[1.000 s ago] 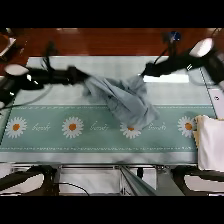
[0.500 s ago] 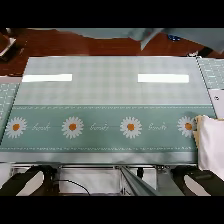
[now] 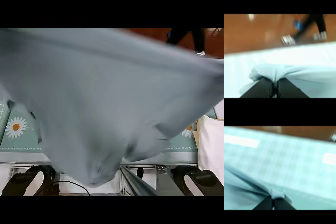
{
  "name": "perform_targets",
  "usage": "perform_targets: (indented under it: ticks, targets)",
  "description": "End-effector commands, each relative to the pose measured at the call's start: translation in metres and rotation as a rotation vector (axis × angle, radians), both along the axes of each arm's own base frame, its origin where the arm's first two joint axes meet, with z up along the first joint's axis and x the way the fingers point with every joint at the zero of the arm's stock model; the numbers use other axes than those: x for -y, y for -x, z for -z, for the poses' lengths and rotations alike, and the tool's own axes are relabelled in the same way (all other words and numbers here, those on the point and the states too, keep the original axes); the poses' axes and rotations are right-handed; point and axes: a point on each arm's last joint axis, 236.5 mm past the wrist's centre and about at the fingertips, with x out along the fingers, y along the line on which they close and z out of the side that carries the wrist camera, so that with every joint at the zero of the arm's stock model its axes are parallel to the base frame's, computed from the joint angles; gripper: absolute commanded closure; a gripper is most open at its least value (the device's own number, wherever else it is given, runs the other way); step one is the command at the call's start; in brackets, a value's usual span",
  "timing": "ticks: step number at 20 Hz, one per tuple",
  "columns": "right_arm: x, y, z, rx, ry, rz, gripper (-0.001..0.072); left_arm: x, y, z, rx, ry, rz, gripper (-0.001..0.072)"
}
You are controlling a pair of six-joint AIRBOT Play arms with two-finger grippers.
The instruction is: Fold the shirts.
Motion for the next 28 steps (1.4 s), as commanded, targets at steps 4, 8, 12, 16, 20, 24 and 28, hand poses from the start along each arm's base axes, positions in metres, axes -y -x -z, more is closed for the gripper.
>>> perform_targets:
  ticks: [4, 8, 12, 16, 20, 24, 28]
  targets:
    - [-0.055, -0.012, 0.174, -0.382, -0.233, -0.08, 0.0691, 0.054, -0.039, 0.228, -0.487, 0.13, 0.133, 0.0685]
    - [-0.046, -0.056, 0.259, -0.493, -0.221, 0.015, 0.069, 0.056, -0.097, 0.318, -0.592, 0.216, 0.016, 0.0685]
    - [-0.035, -0.138, 0.311, -0.511, -0.215, 0.129, 0.0689, 0.063, -0.136, 0.364, -0.696, 0.287, -0.024, 0.0684]
    - [-0.042, -0.201, 0.326, -0.581, -0.212, 0.112, 0.0089, 0.077, -0.148, 0.377, -0.792, 0.334, 0.017, 0.0004]
    - [0.052, -0.223, 0.26, -0.563, -0.08, 0.173, 0.0089, 0.022, -0.144, 0.334, -0.816, 0.27, 0.031, 0.0005]
    - [0.186, -0.161, 0.245, -0.541, -0.085, 0.522, 0.0094, 0.001, -0.089, 0.336, -0.884, 0.324, -0.009, 0.0006]
    - [0.16, -0.093, 0.321, -0.588, -0.257, 0.595, 0.0094, 0.094, 0.021, 0.407, -1.143, 0.409, 0.199, 0.0007]
